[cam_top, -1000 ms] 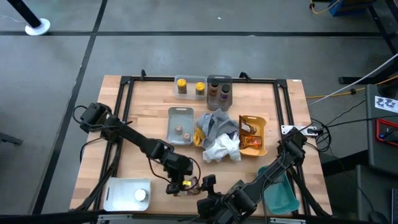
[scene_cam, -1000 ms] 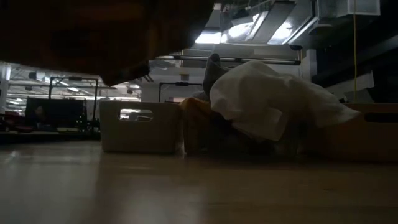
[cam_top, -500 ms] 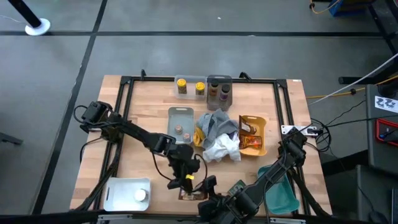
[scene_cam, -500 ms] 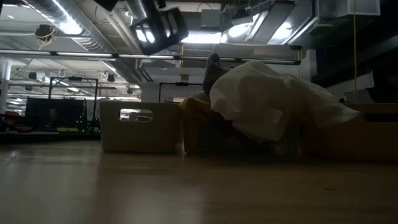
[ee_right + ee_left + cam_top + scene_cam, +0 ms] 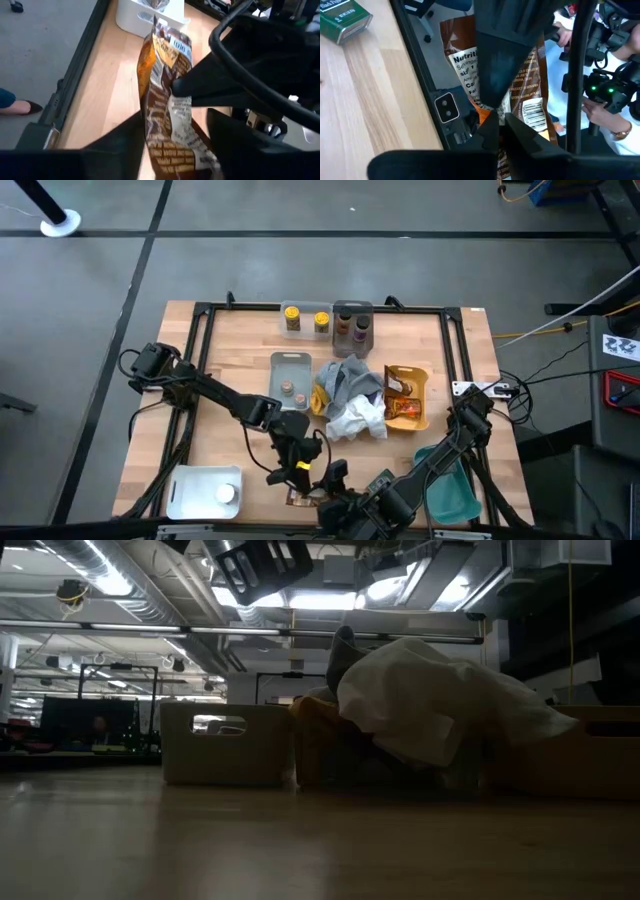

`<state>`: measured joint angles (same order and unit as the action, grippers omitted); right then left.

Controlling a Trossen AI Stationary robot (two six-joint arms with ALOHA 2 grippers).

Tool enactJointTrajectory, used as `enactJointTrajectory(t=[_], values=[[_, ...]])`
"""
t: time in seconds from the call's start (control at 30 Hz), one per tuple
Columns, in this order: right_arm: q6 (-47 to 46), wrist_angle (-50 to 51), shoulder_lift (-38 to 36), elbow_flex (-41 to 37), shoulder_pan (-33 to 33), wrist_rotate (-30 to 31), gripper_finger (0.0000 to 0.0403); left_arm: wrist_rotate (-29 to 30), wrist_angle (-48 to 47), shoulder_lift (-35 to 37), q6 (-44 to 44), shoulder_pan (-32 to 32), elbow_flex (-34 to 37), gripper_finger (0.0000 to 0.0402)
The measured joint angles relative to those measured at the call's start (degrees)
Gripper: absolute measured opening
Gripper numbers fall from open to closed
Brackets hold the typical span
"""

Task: Sort spices by type
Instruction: Put the orange seasoning pack into the yellow bin

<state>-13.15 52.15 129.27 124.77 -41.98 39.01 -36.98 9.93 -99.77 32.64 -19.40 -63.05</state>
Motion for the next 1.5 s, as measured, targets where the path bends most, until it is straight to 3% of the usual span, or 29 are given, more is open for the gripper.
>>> enactJointTrajectory(t=[0.3,0.37,0.5,0.7,0.8,0.9,1.13,1.27,1.33,1.5], values=[[0.0,-1.3,0.0,0.0,0.0,-1.4,0.0038,0.1,-0.1,0.0,0.4,0.0,0.0,0.0009],[0.1,-1.4,0.0,0.0,0.0,-2.5,0.0017,0.3,-0.1,0.0,0.4,-0.2,0.0,0.0009],[-0.6,-1.0,0.0,0.1,0.0,-3.7,0.0033,4.0,-0.3,0.0,1.8,-0.5,0.0,0.0026],[-1.6,-0.1,0.0,0.1,0.0,-4.7,0.0036,9.0,-0.1,0.0,1.4,-0.3,0.0,0.0097],[-2.0,3.2,-0.3,0.1,0.0,-6.6,0.0016,8.9,-0.2,0.0,0.8,0.5,0.0,0.0131],[-3.5,7.7,-1.1,0.1,0.0,-7.7,0.0014,5.3,-0.5,0.1,0.0,2.1,0.0,0.0152],[-13.3,22.6,-5.4,0.2,0.0,-8.0,0.0036,1.8,-6.8,2.2,0.7,6.8,0.0,0.0151],[-20.1,34.4,-7.9,0.3,0.0,-7.6,0.0022,2.1,-9.4,4.6,-1.6,8.8,0.0,0.0141],[-23.0,38.8,-8.8,0.0,0.0,-6.9,0.0015,4.1,-10.8,6.3,-3.3,9.4,0.0,0.0139],[-22.7,37.8,-13.0,-4.1,1.1,-5.8,0.0023,12.9,-15.1,10.8,-8.9,8.4,0.0,0.0136]])
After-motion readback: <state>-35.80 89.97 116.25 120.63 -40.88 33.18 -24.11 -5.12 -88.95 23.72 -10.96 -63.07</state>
